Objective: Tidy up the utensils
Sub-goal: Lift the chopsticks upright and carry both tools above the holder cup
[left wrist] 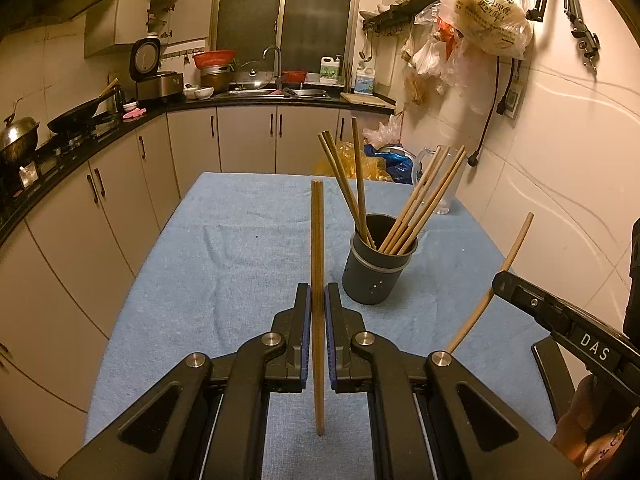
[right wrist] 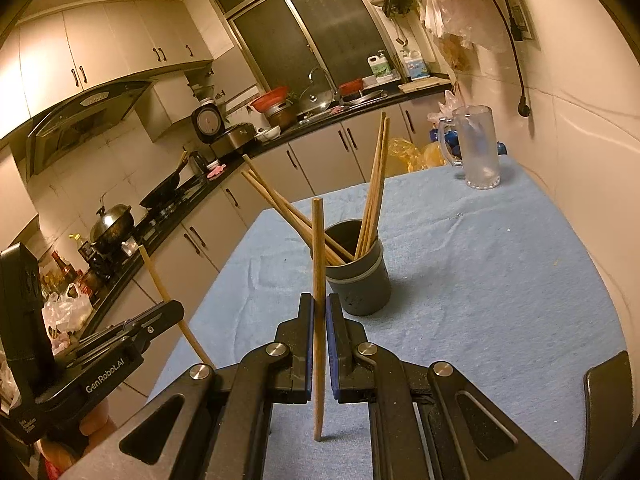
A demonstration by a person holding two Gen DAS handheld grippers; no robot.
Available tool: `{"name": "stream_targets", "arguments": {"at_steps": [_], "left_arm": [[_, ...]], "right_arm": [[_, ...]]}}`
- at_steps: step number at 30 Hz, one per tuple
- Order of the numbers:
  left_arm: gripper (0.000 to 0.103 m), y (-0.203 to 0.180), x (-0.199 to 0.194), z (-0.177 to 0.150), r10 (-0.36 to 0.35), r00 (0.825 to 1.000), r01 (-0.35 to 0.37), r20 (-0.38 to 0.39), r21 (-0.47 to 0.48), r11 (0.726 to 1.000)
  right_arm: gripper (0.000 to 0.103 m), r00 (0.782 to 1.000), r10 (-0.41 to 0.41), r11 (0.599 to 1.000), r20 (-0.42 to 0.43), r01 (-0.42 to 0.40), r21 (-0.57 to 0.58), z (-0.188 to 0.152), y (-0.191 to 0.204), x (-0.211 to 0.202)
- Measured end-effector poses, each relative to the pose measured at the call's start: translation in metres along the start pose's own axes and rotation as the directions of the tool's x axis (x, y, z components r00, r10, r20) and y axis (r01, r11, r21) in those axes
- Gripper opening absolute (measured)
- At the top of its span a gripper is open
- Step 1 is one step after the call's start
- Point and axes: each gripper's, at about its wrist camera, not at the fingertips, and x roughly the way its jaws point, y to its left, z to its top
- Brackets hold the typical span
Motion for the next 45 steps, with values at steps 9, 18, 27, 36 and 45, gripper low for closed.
{"name": "stream_targets", "arguments": {"at_steps": [9,18,27,36,45], "left_arm": [[0.006,0.000,0.000,0.000,0.001,1.000,-0.001,0.001,-0.001,1.000],[0.006,-0.006,-0.008,-0.003,-0.003,1.000,0.003,0.009,-0.005,1.000],[0.006,-0.017,-0.033,-0.006,-0.009,0.999,0.009,0.042,0.014,1.000],[0.006,-0.019,-0.045,-0.007,-0.012,0.998,0.011,0.058,0.021,1.000],[0.006,-0.017,-0.048,-0.008,-0.004,0.998,0.003,0.056,0.012,1.000]], "right_arm": [[0.007,1.000,-0.004,1.000,0.004,0.004,0.005,0.001,0.001,-0.007],[0.006,1.000,-0.005,1.000,0.028,0.005,0.005,0.000,-0.001,-0.025],[0.006,0.998,-0.004,1.000,0.063,0.003,0.011,-0.001,0.000,-0.051],[0.006,0.995,-0.001,1.000,0.100,0.000,0.011,0.002,0.000,-0.074],[0.006,0.994,0.007,1.000,0.106,-0.008,0.011,0.002,0.002,-0.076]]}}
